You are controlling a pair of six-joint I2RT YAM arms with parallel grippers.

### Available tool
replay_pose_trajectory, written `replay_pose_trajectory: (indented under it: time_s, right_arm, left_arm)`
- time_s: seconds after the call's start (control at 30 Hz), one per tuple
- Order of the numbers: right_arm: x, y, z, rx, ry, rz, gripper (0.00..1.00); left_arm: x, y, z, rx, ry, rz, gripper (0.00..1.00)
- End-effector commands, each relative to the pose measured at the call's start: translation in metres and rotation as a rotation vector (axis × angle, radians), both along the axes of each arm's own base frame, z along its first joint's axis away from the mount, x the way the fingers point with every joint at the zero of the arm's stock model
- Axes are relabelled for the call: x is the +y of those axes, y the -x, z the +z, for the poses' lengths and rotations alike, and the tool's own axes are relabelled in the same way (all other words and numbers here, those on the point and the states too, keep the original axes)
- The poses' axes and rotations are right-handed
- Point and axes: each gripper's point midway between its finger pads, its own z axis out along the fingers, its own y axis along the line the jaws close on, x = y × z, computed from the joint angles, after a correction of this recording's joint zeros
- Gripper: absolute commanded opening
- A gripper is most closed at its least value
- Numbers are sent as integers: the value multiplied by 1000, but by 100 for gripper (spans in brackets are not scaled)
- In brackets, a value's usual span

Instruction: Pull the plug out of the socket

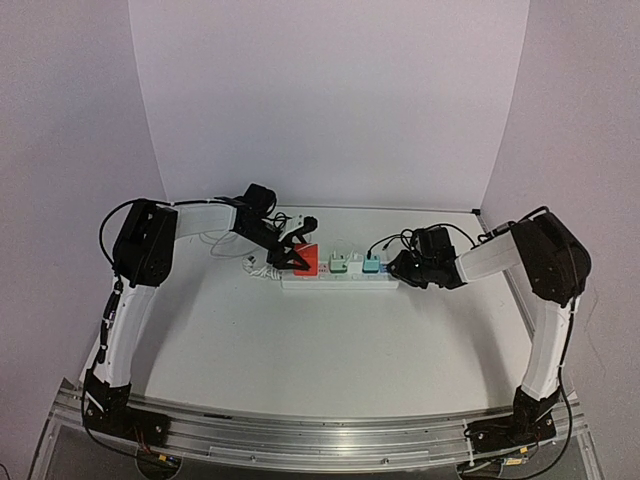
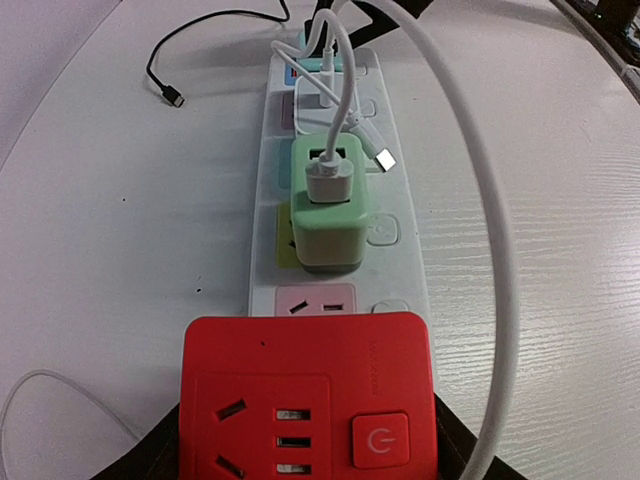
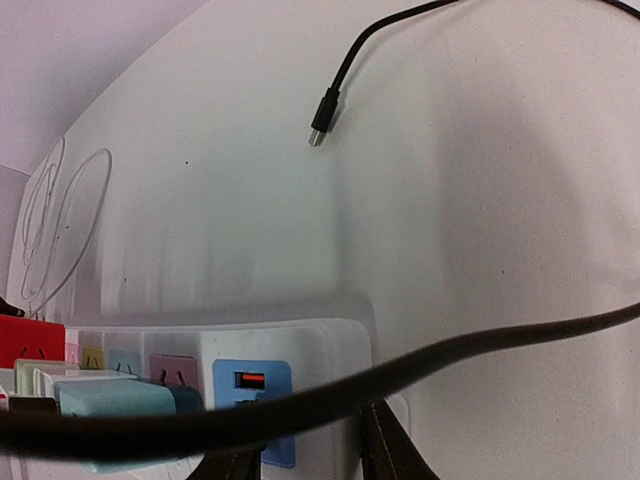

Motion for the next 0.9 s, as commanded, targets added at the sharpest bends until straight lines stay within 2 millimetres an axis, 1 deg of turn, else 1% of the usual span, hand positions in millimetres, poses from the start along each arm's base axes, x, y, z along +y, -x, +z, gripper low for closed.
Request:
replay_pose_trajectory:
  time_s: [0.0, 0.2, 0.4, 0.67, 0.87]
  right_arm:
    - [3, 4, -18, 42, 20, 19, 30]
    - [-4, 15, -25, 62, 39, 13, 29]
    - [-4, 18, -23, 61, 44, 26, 28]
    - [-9, 22, -23, 63, 64, 22, 28]
    - [-10, 25, -25, 72, 76, 27, 28]
  left_arm:
    - [-11, 3, 43, -61, 75, -20, 0]
    - [-14, 1, 59, -55, 125, 5, 0]
    - [-18, -3, 74, -76, 166, 21, 0]
    - [-17, -2, 84, -159, 173, -18, 0]
    - [-16, 3, 93, -177, 185, -46, 0]
